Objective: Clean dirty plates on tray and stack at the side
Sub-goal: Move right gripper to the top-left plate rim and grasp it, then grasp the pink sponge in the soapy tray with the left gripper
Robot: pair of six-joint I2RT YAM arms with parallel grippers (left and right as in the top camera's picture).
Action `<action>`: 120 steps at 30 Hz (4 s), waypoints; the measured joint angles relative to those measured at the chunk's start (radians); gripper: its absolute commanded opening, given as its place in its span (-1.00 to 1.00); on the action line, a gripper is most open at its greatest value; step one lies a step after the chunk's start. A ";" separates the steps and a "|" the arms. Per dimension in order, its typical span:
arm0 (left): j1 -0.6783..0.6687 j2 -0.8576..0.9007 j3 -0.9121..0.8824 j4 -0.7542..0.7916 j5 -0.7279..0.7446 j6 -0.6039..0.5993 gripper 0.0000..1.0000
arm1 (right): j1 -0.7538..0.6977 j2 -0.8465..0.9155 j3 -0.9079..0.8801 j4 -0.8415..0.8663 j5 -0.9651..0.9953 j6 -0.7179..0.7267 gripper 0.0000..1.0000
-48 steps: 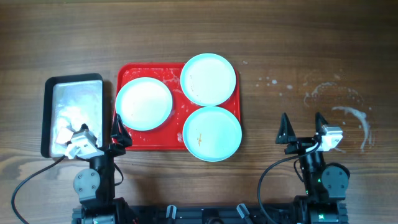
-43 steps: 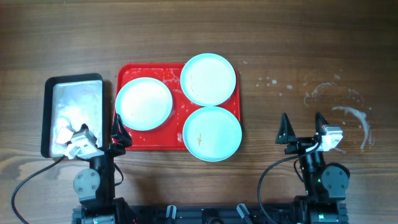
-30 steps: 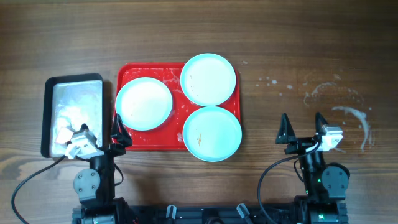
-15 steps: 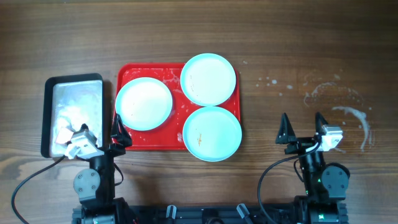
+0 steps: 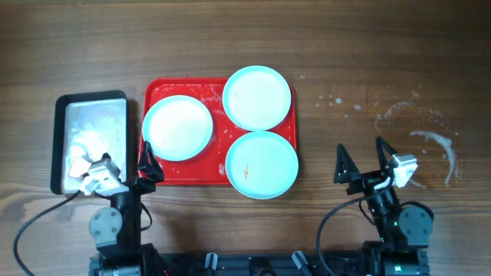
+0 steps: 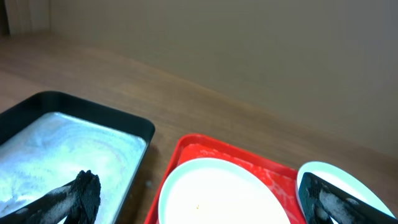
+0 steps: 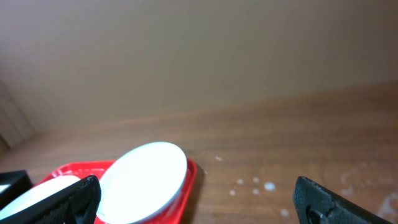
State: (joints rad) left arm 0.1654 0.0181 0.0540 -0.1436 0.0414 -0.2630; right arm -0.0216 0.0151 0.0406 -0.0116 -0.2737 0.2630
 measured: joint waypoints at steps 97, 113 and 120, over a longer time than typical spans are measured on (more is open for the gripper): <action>0.116 1.509 1.071 -0.995 -0.260 -0.476 0.88 | 0.873 2.282 1.730 -0.699 0.402 0.470 -0.91; 0.328 1.510 0.863 -0.592 -0.275 -0.498 0.47 | 0.873 2.282 1.730 -0.698 0.402 0.469 -0.92; 0.328 1.510 0.750 -0.446 -0.263 -0.500 0.01 | 0.873 2.282 1.730 -0.698 0.402 0.451 -0.91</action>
State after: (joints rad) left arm 0.4938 1.5280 0.8036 -0.5896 -0.2218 -0.7628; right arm 0.8513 2.2967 1.7710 -0.7094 0.1280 0.7139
